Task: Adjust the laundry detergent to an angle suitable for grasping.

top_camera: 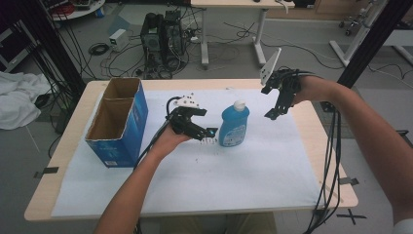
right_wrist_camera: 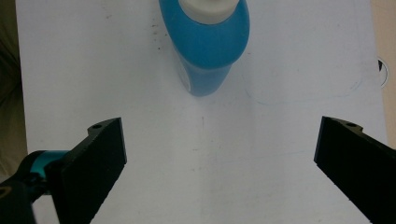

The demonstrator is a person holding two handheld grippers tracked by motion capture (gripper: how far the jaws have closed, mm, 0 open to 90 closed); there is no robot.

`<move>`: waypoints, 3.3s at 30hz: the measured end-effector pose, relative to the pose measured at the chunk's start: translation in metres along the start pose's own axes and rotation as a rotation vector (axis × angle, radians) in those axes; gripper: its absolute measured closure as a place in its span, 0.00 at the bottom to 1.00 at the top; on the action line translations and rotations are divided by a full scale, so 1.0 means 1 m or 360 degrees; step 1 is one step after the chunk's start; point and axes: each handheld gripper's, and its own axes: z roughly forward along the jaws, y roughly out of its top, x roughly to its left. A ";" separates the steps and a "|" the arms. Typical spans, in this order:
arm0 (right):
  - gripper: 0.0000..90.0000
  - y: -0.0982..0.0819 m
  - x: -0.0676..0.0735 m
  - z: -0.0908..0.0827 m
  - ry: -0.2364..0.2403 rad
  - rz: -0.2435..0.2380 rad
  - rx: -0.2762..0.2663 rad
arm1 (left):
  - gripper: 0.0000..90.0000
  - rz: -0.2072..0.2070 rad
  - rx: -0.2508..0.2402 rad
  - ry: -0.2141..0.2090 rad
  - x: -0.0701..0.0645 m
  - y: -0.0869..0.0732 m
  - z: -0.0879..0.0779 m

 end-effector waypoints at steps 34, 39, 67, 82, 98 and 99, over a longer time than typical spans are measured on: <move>0.01 0.000 0.003 -0.004 0.0010 -0.0009 -0.0011 | 0.13 0.0042 -0.0067 -0.0214 0.009 0.010 0.069; 0.01 0.000 0.002 -0.004 0.0010 0.0005 -0.0013 | 0.13 0.0045 -0.0069 -0.0206 0.007 0.013 0.074; 0.01 0.000 0.005 -0.007 -0.0016 0.0009 -0.0026 | 0.17 0.0059 -0.0070 -0.0181 0.003 0.021 0.089; 0.01 -0.001 0.005 -0.008 -0.0021 0.0010 -0.0023 | 0.29 0.0092 -0.0065 -0.0152 0.002 0.022 0.090; 0.01 -0.002 0.005 -0.008 -0.0021 0.0001 -0.0035 | 0.36 0.0081 -0.0076 -0.0140 0.003 0.020 0.089; 0.01 -0.002 0.005 -0.008 -0.0021 0.0001 -0.0035 | 0.36 0.0081 -0.0076 -0.0140 0.003 0.020 0.089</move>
